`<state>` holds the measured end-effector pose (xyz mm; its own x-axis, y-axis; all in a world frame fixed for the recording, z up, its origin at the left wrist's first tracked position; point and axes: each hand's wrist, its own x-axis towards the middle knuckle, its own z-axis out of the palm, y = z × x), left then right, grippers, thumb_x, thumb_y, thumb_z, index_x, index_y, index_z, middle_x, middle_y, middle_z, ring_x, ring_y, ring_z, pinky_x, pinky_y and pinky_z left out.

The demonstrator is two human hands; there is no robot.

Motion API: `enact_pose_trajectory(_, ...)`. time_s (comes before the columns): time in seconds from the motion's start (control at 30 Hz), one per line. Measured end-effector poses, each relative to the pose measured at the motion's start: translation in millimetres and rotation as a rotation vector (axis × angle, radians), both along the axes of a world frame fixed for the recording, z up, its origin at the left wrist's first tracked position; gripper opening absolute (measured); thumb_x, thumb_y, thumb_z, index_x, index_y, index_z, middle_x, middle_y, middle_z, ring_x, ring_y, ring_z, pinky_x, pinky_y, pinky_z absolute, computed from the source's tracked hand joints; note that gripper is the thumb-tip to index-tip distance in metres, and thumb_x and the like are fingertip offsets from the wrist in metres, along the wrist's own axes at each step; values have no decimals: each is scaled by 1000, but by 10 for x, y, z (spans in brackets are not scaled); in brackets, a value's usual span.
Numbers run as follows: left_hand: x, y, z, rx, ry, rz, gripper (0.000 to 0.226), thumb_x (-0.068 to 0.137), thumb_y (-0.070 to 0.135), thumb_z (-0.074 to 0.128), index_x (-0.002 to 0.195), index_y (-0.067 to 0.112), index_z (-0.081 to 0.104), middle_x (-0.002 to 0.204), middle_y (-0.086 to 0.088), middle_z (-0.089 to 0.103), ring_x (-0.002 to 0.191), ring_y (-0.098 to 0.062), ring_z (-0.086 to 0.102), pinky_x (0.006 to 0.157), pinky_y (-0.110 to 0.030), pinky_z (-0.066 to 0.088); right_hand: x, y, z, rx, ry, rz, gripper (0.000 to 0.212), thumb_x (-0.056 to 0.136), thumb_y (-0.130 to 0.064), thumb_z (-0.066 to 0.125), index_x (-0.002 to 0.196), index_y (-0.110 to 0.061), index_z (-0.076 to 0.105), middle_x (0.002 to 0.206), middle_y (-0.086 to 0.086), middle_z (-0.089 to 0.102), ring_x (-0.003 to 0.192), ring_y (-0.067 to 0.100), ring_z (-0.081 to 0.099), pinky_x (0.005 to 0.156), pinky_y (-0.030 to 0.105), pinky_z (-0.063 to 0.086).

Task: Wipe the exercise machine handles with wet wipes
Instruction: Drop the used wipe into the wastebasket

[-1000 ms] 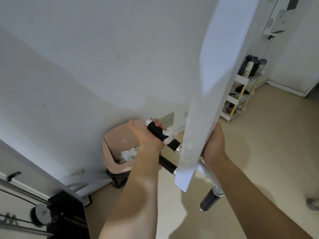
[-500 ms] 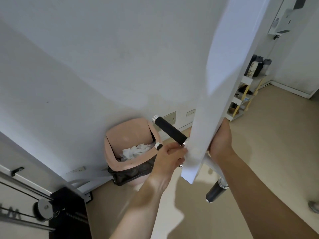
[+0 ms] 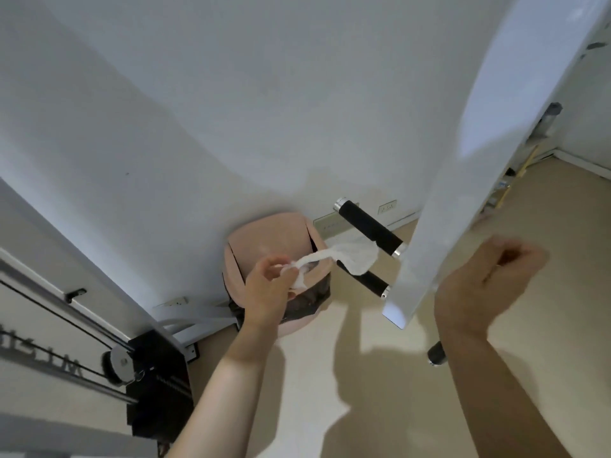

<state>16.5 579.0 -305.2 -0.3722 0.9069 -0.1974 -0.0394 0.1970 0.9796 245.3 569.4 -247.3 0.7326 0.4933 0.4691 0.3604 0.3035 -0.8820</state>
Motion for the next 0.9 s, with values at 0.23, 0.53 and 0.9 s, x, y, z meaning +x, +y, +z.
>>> enact_pose_trajectory(0.23, -355, -246, -173, -54, 47, -145, 21, 88, -8, 60, 86, 6, 75, 66, 0, 68, 56, -7, 63, 54, -18, 50, -1314, -405, -810, -471, -498, 811, 35, 94, -36, 50, 125, -24, 62, 118, 0, 59, 107, 13, 55, 89, 31, 50)
enact_pose_trajectory(0.53, -881, -452, -917, -146, 235, -53, 7, 90, 22, 74, 88, 28, 75, 83, 6, 77, 83, -17, 73, 71, -30, 58, -1958, 30, -1476, -905, 496, 1001, 17, 88, 1, 60, 87, -7, 76, 94, 23, 75, 93, 39, 73, 86, 50, 60)
enact_pose_trajectory(0.9, -1177, 317, -2041, -484, -494, 141, 25, 94, 7, 57, 109, -7, 71, 107, -22, 69, 99, -37, 65, 72, -33, 57, -2175, 579, -2594, -1039, -249, 1182, 20, 89, -20, 66, 105, -22, 77, 94, -20, 71, 93, 4, 64, 87, 26, 49)
